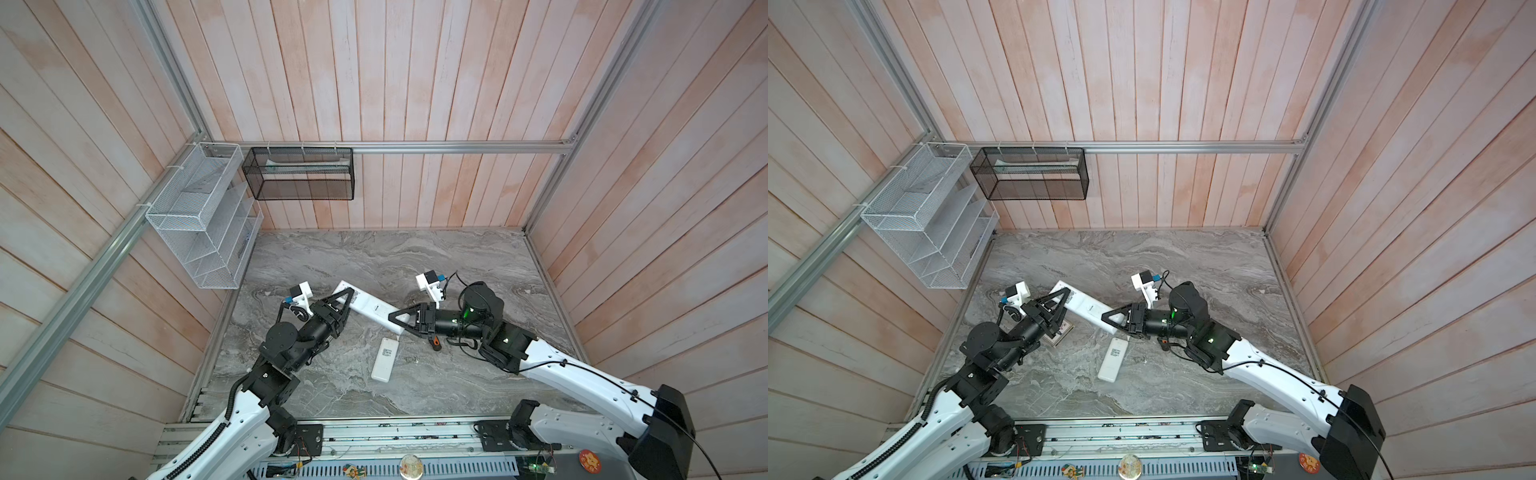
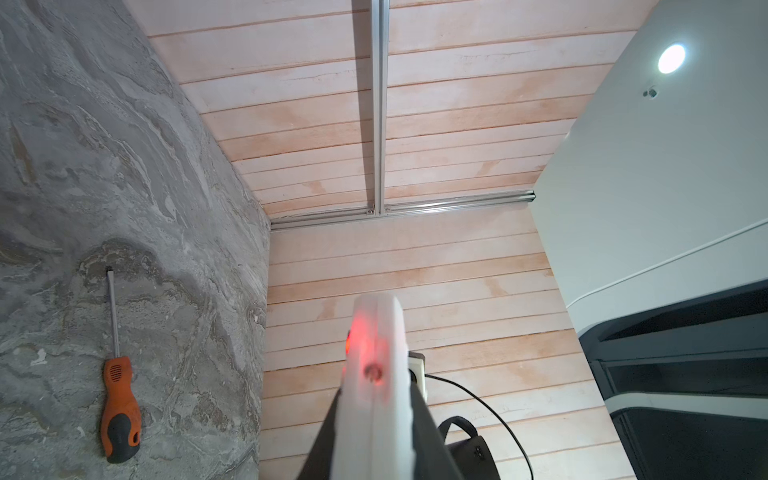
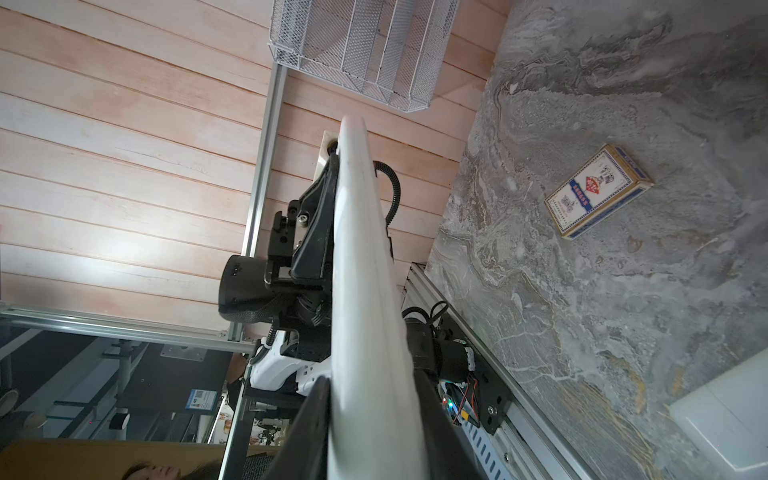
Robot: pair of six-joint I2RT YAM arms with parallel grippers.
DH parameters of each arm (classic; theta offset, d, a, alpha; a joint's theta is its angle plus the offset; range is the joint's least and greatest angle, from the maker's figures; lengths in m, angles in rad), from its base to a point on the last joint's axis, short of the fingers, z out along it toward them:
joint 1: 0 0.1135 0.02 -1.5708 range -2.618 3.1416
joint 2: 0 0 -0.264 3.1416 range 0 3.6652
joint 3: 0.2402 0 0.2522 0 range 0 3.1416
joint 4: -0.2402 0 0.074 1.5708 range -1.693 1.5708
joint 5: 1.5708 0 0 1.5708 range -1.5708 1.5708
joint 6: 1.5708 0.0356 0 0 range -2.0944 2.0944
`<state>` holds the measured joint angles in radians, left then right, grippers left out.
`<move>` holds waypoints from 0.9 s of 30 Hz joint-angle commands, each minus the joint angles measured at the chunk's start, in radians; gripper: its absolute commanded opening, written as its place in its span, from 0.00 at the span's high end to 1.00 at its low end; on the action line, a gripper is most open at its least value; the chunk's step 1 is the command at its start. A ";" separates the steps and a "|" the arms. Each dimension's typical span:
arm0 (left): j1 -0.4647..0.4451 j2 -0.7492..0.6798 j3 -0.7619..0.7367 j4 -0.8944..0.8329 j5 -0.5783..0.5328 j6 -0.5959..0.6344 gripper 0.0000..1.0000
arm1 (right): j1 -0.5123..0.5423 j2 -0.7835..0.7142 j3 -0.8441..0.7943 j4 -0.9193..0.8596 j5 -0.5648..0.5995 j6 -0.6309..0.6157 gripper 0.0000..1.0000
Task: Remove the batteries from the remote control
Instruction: 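Grasp the remote's end with the left gripper while the right gripper holds it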
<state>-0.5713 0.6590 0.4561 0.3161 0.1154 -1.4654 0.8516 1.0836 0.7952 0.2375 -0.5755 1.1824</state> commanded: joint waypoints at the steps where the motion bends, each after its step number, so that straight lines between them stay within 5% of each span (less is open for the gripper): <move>1: 0.001 -0.020 -0.004 -0.041 0.033 0.036 0.60 | -0.010 -0.022 0.002 -0.025 0.047 -0.038 0.84; 4: 0.015 -0.026 -0.005 -0.094 0.127 0.060 0.37 | -0.044 -0.029 0.000 -0.053 0.003 -0.061 0.85; 9: 0.098 -0.025 -0.008 -0.158 0.383 0.101 0.21 | -0.145 -0.031 0.002 -0.119 -0.164 -0.121 0.87; 16: 0.200 0.008 -0.019 -0.126 0.645 0.113 0.19 | -0.174 0.026 0.025 -0.145 -0.408 -0.186 0.88; 27: 0.243 0.042 0.015 -0.124 0.801 0.141 0.30 | -0.181 0.042 0.030 -0.204 -0.443 -0.239 0.89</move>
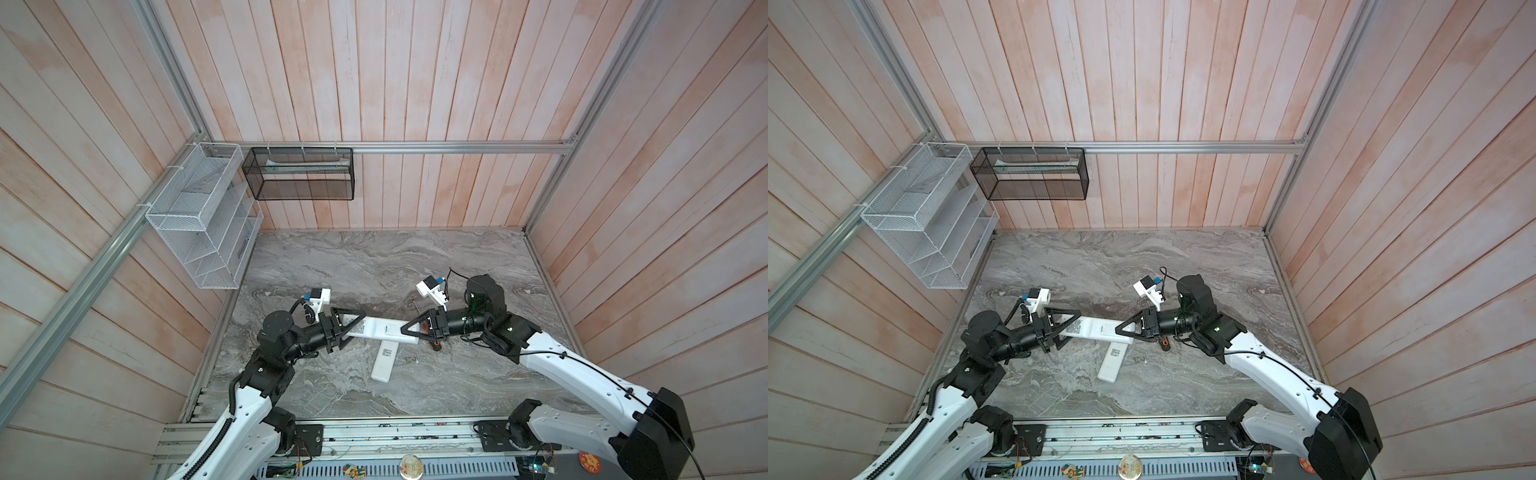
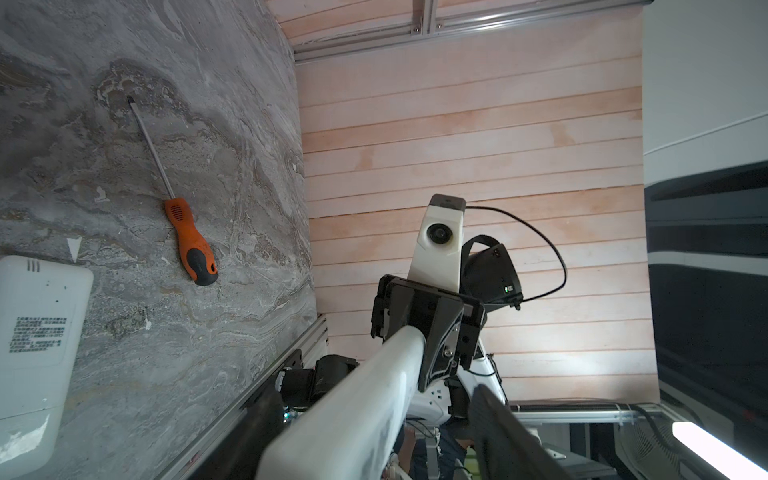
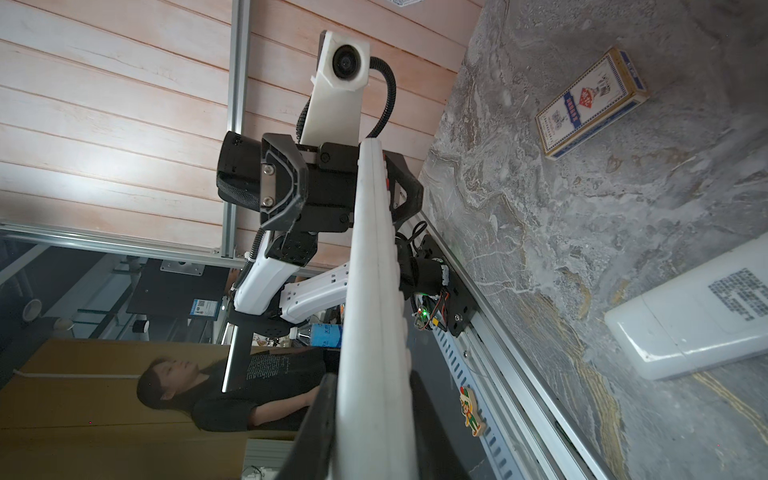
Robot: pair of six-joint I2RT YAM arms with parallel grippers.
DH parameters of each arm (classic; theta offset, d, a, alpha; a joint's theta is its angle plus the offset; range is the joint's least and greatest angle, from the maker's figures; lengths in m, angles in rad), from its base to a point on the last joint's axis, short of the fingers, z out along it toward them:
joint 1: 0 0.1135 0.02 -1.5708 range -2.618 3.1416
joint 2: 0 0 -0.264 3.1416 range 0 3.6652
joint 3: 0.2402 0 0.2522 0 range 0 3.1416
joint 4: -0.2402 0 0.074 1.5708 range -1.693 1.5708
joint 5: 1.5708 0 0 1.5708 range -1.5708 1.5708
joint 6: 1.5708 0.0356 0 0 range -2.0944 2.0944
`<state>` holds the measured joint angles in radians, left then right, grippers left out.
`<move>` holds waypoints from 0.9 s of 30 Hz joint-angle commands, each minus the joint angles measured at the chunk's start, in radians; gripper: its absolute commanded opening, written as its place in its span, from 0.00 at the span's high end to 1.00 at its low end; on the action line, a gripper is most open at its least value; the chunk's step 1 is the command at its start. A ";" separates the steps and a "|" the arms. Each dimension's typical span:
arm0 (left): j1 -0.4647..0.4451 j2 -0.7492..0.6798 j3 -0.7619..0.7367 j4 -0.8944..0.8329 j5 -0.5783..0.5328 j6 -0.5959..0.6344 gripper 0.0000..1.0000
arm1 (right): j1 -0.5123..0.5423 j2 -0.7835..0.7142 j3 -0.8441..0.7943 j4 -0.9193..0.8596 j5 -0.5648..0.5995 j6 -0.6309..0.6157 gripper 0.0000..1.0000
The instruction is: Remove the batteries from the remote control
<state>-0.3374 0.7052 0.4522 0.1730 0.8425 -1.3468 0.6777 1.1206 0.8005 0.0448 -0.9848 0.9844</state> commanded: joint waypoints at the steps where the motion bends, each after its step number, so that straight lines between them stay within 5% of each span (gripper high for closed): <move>1: 0.011 -0.005 0.017 0.020 0.080 0.023 0.31 | -0.010 0.005 0.020 -0.011 -0.034 -0.042 0.89; 8: 0.021 -0.018 -0.007 0.035 0.093 0.021 0.48 | -0.025 0.015 0.012 -0.017 -0.050 -0.054 0.89; 15: 0.023 -0.017 -0.021 0.029 0.088 0.031 0.83 | -0.046 0.038 0.027 -0.078 -0.055 -0.111 0.82; 22: 0.024 -0.024 0.049 -0.218 0.007 0.185 0.94 | -0.094 0.058 0.125 -0.362 0.122 -0.267 0.37; 27: 0.016 -0.004 0.137 -0.490 -0.111 0.347 0.95 | -0.095 0.051 0.202 -0.585 0.388 -0.320 0.23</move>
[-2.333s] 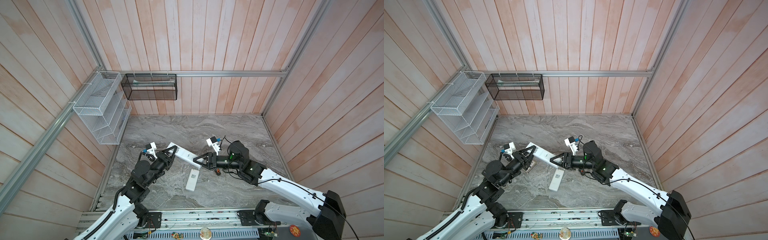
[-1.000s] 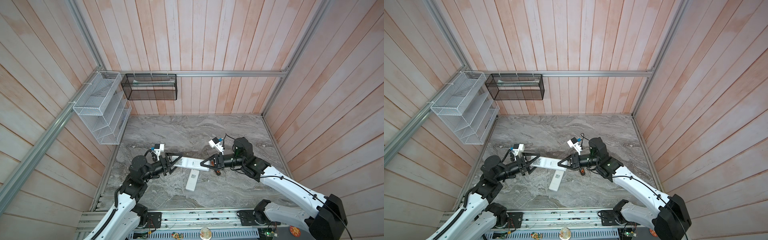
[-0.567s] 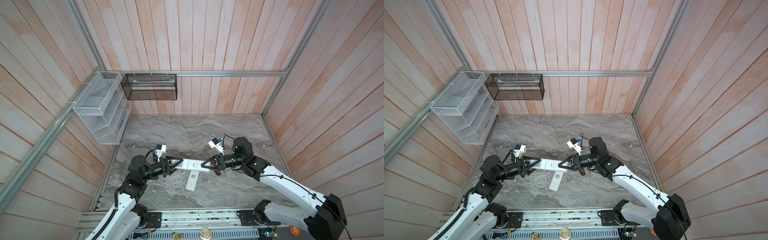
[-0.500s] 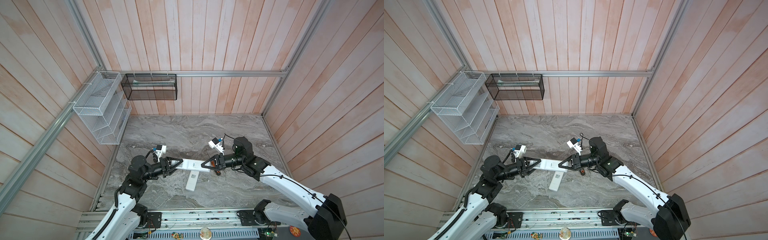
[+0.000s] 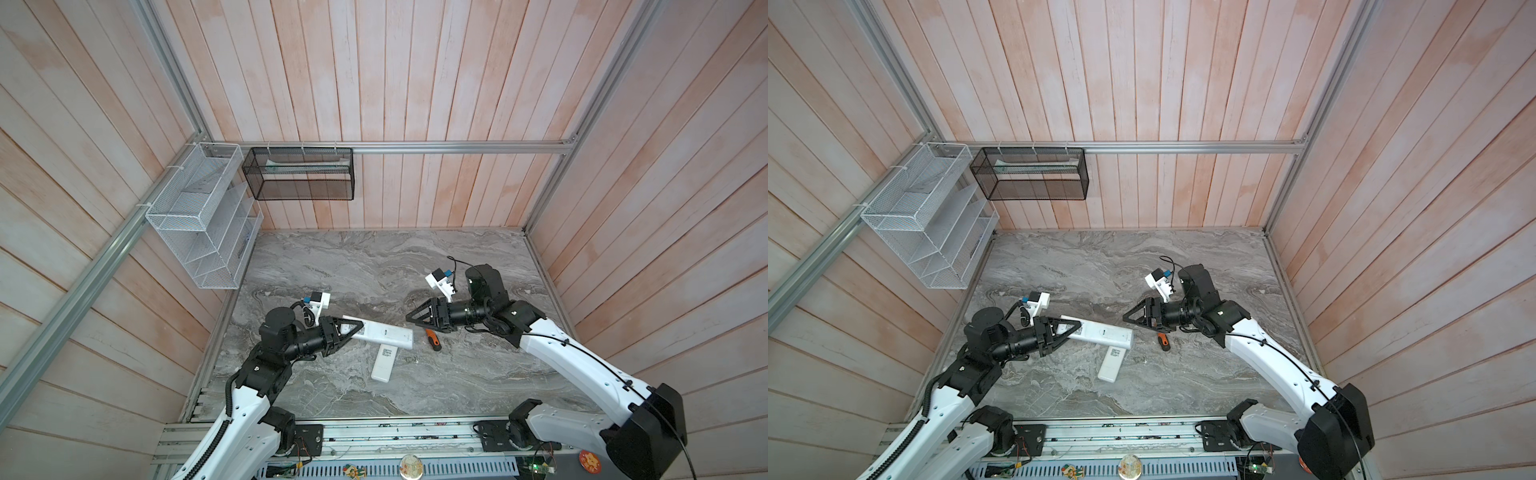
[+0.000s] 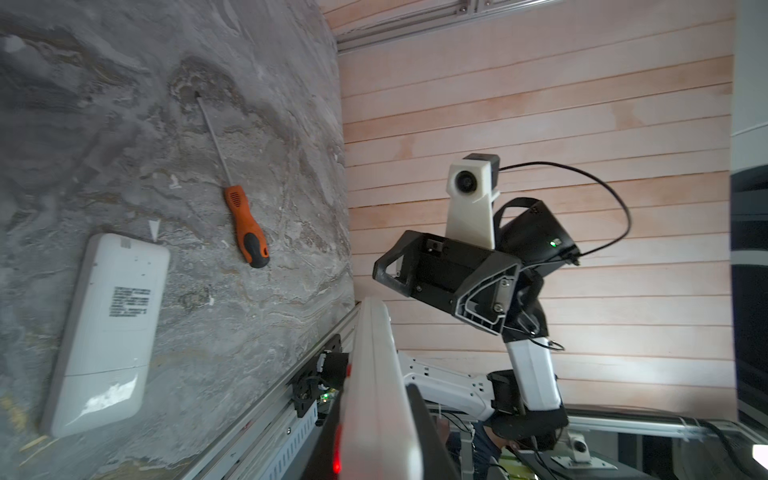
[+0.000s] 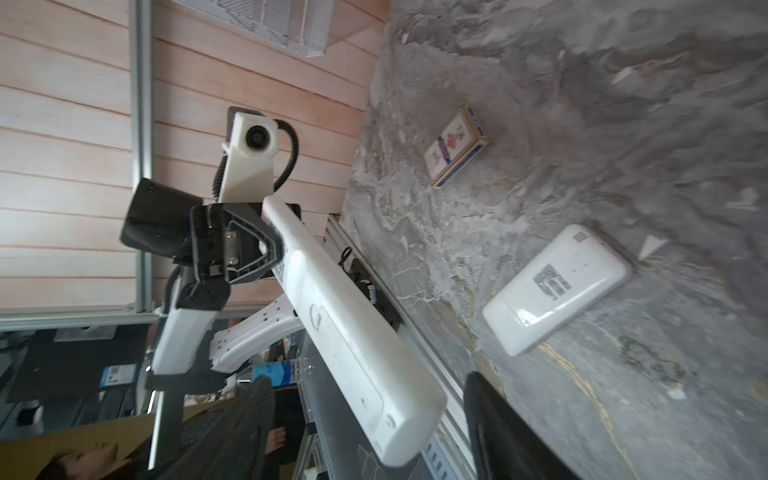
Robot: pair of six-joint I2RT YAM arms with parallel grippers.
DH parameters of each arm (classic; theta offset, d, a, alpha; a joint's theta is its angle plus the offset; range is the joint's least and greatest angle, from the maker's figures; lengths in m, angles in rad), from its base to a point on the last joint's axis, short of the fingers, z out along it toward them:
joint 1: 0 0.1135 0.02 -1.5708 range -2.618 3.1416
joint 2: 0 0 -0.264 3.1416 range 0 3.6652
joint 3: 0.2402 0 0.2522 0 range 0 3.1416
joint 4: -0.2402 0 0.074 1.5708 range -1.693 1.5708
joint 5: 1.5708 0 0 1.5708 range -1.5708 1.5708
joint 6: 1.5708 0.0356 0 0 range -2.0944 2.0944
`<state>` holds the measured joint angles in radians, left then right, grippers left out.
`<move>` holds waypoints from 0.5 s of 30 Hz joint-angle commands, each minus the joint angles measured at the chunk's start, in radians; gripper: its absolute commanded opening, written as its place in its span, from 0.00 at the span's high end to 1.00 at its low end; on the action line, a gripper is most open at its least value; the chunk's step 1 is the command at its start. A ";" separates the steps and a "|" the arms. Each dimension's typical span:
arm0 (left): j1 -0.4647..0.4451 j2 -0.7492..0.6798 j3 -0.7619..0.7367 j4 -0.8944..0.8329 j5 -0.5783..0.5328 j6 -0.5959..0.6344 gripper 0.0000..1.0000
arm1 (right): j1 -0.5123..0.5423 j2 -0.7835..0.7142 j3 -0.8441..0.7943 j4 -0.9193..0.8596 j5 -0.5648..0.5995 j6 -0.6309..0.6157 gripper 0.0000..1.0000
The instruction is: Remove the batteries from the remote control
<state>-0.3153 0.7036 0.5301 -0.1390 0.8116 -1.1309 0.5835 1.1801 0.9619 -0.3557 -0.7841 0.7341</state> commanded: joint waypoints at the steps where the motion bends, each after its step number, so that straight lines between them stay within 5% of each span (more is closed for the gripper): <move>1: -0.010 -0.002 0.060 -0.198 -0.098 0.143 0.95 | 0.004 -0.015 0.042 -0.199 0.208 -0.067 0.21; 15: -0.093 -0.040 0.046 -0.460 -0.386 0.309 0.97 | 0.237 0.034 -0.066 -0.106 0.311 0.053 0.12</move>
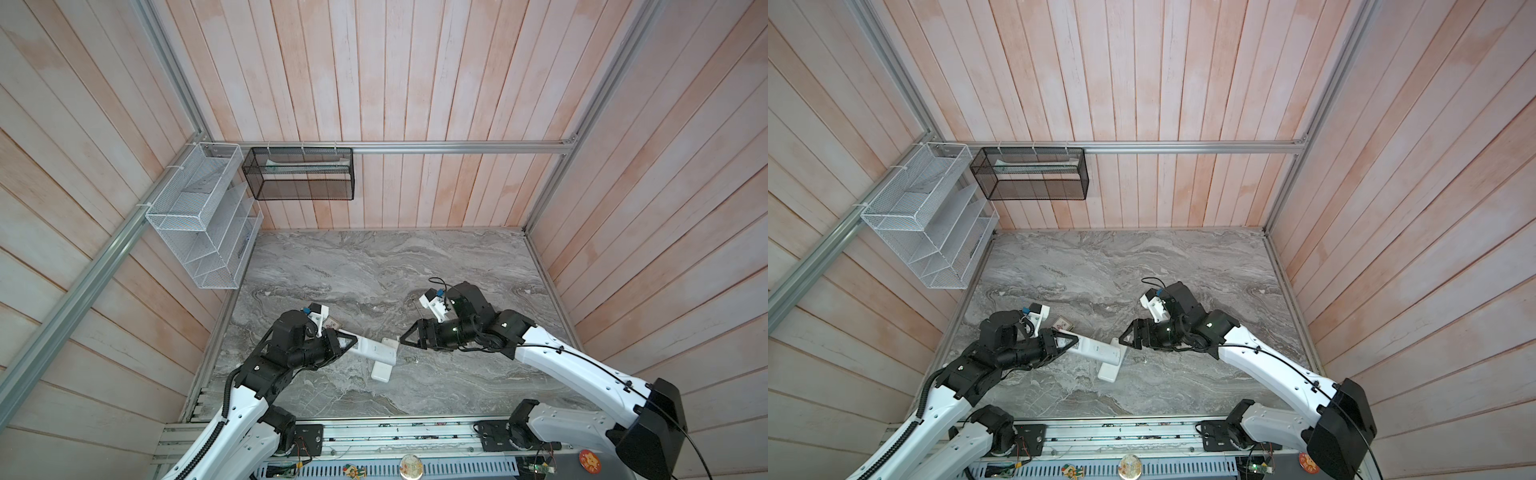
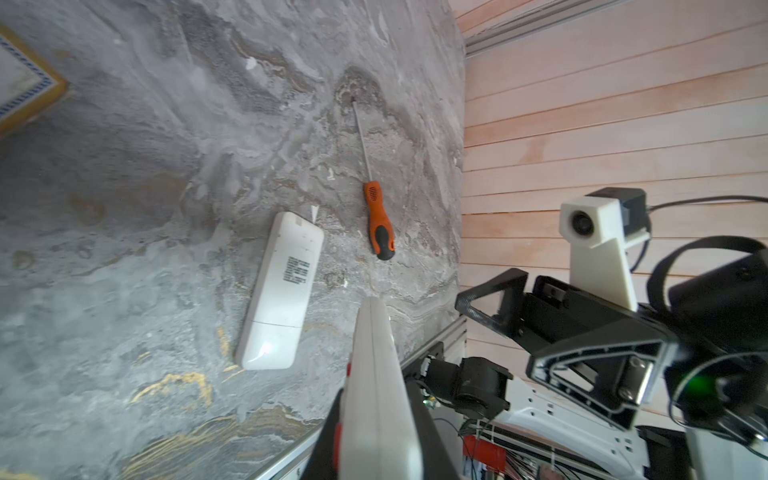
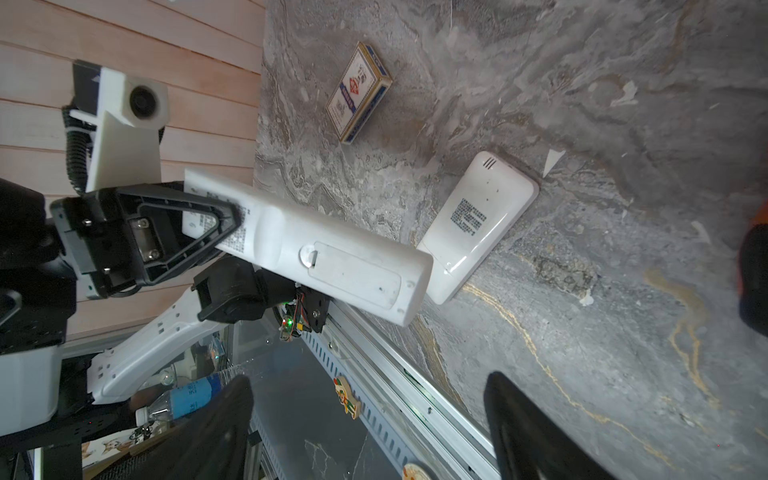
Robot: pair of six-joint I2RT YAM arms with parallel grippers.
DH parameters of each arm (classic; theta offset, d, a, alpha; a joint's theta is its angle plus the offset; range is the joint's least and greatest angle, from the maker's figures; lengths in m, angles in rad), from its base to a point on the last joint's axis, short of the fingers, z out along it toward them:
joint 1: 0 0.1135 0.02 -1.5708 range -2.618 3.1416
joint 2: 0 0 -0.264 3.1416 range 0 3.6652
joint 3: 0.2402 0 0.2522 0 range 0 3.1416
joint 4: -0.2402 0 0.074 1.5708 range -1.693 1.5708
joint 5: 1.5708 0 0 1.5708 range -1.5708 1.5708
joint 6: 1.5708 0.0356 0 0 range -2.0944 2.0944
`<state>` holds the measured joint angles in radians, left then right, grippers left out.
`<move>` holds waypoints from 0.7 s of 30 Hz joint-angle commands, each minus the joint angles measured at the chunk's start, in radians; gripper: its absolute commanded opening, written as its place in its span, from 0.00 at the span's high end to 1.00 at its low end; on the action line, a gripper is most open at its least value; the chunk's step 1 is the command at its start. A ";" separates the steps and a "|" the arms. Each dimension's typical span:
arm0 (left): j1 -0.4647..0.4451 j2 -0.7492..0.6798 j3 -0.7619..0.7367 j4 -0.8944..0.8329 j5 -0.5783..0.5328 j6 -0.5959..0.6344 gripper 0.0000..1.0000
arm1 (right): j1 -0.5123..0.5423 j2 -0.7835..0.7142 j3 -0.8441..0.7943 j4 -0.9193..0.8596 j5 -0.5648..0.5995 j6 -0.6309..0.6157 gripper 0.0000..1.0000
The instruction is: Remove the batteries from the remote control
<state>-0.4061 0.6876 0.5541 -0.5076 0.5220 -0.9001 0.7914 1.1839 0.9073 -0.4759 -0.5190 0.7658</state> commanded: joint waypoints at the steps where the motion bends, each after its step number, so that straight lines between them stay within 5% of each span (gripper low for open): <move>1: -0.002 -0.029 0.028 -0.113 -0.114 0.092 0.97 | 0.041 0.045 -0.007 0.016 0.050 0.021 0.12; 21: -0.002 -0.097 -0.038 -0.154 -0.349 0.068 1.00 | 0.141 0.514 0.300 0.028 0.017 -0.095 0.12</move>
<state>-0.4061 0.5713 0.5301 -0.6662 0.2291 -0.8200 0.9234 1.6600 1.1847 -0.4393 -0.4831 0.7052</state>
